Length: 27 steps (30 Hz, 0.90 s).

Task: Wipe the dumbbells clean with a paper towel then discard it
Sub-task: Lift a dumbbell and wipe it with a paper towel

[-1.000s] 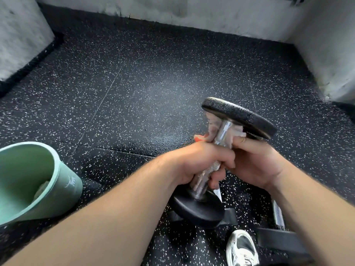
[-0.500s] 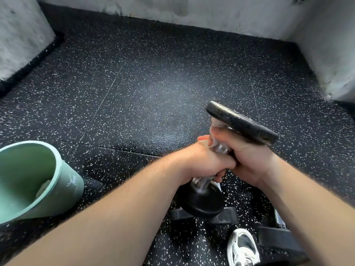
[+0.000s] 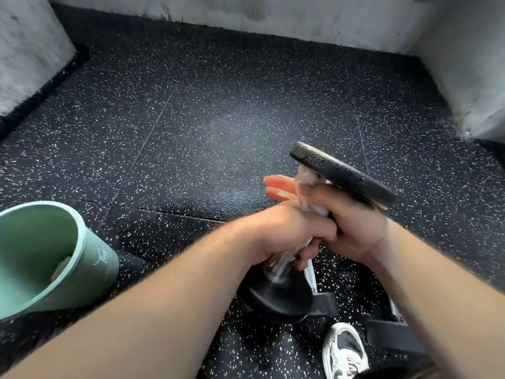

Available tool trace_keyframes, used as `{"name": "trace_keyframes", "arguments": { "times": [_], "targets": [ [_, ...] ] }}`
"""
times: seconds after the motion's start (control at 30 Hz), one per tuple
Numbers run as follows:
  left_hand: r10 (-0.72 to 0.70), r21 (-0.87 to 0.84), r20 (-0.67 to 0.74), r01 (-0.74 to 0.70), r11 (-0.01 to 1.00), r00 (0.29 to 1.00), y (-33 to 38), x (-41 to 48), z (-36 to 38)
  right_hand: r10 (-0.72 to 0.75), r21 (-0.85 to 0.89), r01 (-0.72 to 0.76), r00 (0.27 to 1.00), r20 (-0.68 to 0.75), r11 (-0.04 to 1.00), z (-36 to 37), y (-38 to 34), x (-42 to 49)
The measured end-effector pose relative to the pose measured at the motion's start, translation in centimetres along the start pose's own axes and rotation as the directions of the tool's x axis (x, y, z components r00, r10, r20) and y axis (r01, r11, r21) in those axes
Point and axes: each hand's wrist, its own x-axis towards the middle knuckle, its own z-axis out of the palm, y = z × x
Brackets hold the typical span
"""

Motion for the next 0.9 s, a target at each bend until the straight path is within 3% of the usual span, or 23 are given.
{"name": "trace_keyframes", "arguments": {
  "times": [0.17,0.37,0.47,0.53,0.67,0.77,0.9],
  "targets": [
    [0.035,0.141,-0.189,-0.008,0.990,0.981,-0.9,1.0,0.2,0.088,-0.058,-0.111,0.949,-0.303,0.992,0.2,0.6,1.1],
    [-0.032,0.304,-0.216,0.098,0.948,0.976,-1.3,1.6,0.3,0.095,0.049,-0.083,0.750,-0.655,0.995,0.6,1.2,2.5],
    [-0.072,0.381,-0.242,0.163,0.910,0.968,-1.4,2.1,0.6,0.101,0.059,-0.086,0.644,-0.759,0.995,0.5,1.2,3.3],
    [-0.058,0.416,-0.257,0.165,0.894,0.965,-1.4,2.2,0.7,0.107,0.071,-0.081,0.617,-0.780,0.994,0.3,1.1,3.5],
    [0.011,0.425,-0.315,0.130,0.896,0.949,-1.6,2.6,0.5,0.112,0.087,-0.070,0.648,-0.753,0.994,0.3,0.8,3.7],
    [0.028,0.407,-0.388,0.144,0.902,0.921,-1.7,2.9,0.0,0.137,0.106,-0.088,0.728,-0.672,0.990,0.6,0.6,3.6],
    [-0.026,0.308,-0.374,0.151,0.939,0.927,-1.2,2.6,-0.3,0.152,0.095,-0.119,0.826,-0.543,0.988,0.4,0.7,3.0]
  ]
}}
